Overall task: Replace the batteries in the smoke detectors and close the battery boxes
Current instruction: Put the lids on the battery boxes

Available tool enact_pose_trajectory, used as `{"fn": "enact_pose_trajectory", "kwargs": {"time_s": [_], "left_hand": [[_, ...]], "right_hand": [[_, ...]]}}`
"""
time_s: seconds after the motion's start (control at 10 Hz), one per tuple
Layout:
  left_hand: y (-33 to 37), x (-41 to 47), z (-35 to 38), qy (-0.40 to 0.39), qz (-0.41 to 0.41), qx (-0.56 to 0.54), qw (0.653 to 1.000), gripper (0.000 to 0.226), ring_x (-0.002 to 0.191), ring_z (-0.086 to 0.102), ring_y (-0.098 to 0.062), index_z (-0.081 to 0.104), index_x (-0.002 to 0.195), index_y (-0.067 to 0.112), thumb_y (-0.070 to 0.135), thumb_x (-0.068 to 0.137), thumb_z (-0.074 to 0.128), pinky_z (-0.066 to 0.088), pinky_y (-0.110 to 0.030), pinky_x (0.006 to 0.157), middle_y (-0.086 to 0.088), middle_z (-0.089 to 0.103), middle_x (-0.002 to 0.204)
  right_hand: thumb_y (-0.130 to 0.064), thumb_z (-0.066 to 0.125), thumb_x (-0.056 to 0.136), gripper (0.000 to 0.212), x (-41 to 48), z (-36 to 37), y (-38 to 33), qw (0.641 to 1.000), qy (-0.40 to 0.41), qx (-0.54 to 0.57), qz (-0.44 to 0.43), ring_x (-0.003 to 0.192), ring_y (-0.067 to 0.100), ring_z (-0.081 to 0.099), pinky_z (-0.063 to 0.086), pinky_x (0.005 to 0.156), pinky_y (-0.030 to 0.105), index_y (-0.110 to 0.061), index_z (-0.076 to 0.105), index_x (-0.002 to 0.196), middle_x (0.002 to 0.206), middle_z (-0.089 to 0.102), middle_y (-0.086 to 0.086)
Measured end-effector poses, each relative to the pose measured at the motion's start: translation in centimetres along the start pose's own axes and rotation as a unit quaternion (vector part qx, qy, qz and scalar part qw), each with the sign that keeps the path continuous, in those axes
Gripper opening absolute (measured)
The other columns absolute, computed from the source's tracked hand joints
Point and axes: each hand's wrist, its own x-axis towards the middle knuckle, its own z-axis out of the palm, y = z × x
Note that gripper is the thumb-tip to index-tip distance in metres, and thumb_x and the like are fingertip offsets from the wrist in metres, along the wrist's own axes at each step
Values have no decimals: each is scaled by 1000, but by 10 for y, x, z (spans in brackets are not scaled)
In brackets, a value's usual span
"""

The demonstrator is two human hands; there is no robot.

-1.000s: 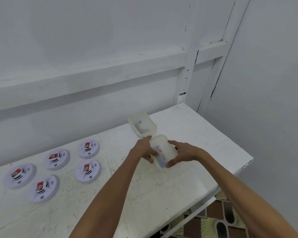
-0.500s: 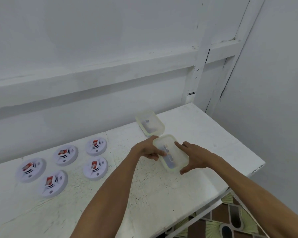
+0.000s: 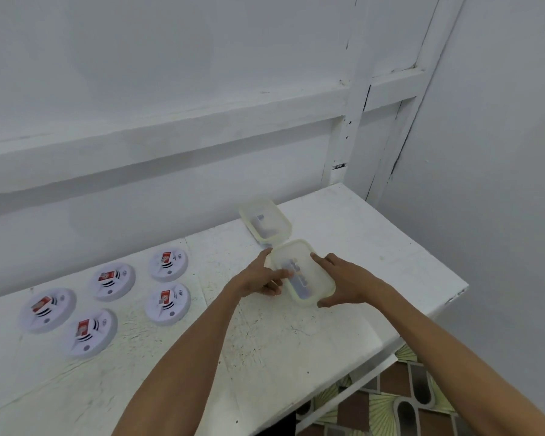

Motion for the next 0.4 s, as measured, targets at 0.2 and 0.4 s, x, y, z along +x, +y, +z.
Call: {"fn": "enact_pose_trajectory", "kwargs": {"time_s": [0.2,0.4], "left_hand": [[-104,-68,16,170,132,23,976,23,90,75,-19,65,122,19,9,102,62,61,-36,83,-1,78,98],[-237,-184,-18,416,125,101,895,41,100,72,-6,72,110,44,7,94,61,54,-11,86,26,67,121]], "right_hand": [[-55,79,74,115,-27,29,-3,974,51,210,75,117,16,51,43,97,29,-27,5,158,146,41,-3],[-30,70,88,49,-95,95,-23,937,190,244,161,97,4,53,45,77,13,-41,50,131,115,58,-12]]}}
